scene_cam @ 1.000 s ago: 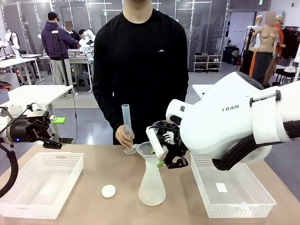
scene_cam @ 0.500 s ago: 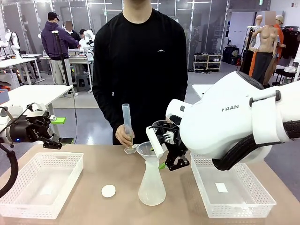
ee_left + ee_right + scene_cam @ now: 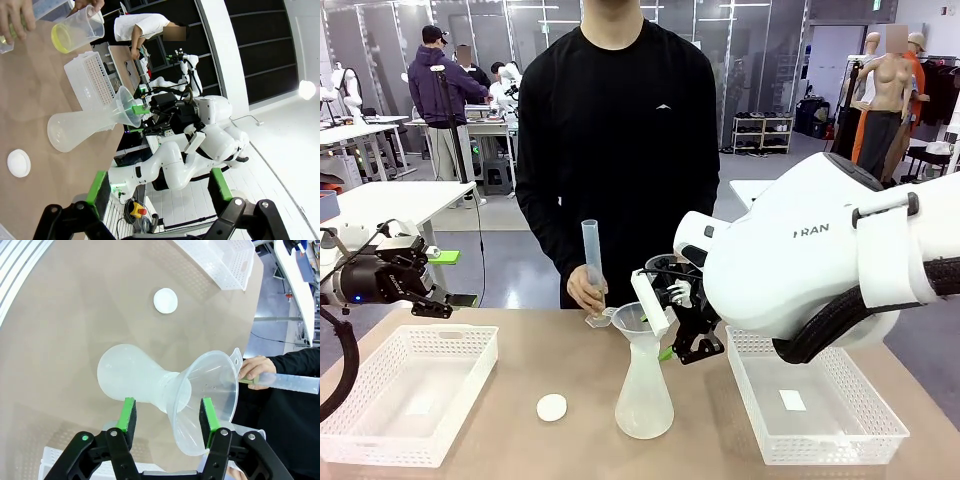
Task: Prepare the solutions needed for the experiment.
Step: Once the solution is in the Big flask , pick up the Plastic Funnel and place it back into the right Organizing basket.
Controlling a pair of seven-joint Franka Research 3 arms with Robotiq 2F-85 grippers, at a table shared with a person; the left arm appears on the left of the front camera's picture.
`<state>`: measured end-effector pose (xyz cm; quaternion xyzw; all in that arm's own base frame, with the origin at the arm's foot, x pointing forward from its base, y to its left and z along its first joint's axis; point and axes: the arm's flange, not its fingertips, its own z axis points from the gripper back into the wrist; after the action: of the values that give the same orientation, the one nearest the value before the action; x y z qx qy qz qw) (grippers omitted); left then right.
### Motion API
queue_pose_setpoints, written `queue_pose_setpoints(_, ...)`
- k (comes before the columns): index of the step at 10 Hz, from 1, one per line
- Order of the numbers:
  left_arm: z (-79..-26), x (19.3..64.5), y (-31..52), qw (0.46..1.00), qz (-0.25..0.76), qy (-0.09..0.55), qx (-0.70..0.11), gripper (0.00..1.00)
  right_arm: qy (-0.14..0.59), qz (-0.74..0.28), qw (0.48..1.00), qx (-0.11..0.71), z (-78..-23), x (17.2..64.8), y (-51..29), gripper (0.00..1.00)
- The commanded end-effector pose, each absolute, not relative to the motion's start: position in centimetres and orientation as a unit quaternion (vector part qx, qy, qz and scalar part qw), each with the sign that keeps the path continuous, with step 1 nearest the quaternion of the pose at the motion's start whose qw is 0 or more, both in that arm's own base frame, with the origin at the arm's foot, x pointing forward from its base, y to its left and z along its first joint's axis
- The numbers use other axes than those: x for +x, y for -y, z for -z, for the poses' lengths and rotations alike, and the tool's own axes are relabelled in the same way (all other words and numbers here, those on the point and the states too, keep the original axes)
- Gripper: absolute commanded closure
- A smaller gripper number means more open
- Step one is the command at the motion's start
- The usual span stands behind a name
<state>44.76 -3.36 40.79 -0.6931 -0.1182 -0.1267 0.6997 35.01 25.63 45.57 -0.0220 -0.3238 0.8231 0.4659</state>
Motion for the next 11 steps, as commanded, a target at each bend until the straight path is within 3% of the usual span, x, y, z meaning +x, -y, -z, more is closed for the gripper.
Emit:
queue_pose_setpoints(1, -40.9, 44.7, 3.5, 0.697, 0.130, 0.125, -0.694, 0.00, 0.324, -0.823, 0.466, -0.022, -45.6, 35.0, -25.6, 0.36)
queue_pose_setpoints(4, -40.9, 44.7, 3.5, 0.697, 0.130, 0.125, -0.694, 0.00, 0.430, -0.777, 0.459, -0.010, -50.5, 32.6, -24.0, 0.36)
queue_pose_setpoints(6, -40.9, 44.7, 3.5, 0.697, 0.130, 0.125, -0.694, 0.00, 0.491, -0.689, 0.530, 0.062, -51.6, 31.9, -19.8, 0.36)
queue_pose_setpoints(8, -40.9, 44.7, 3.5, 0.697, 0.130, 0.125, -0.694, 0.00, 0.568, -0.530, 0.616, 0.128, -51.6, 32.1, -14.9, 0.36)
queue_pose_setpoints(9, -40.9, 44.7, 3.5, 0.697, 0.130, 0.125, -0.694, 0.00, 0.502, -0.464, 0.716, 0.143, -50.8, 32.4, -13.0, 0.36)
queue_pose_setpoints(11, -40.9, 44.7, 3.5, 0.697, 0.130, 0.125, -0.694, 0.00, 0.529, -0.425, 0.714, 0.172, -48.7, 31.5, -10.7, 0.36)
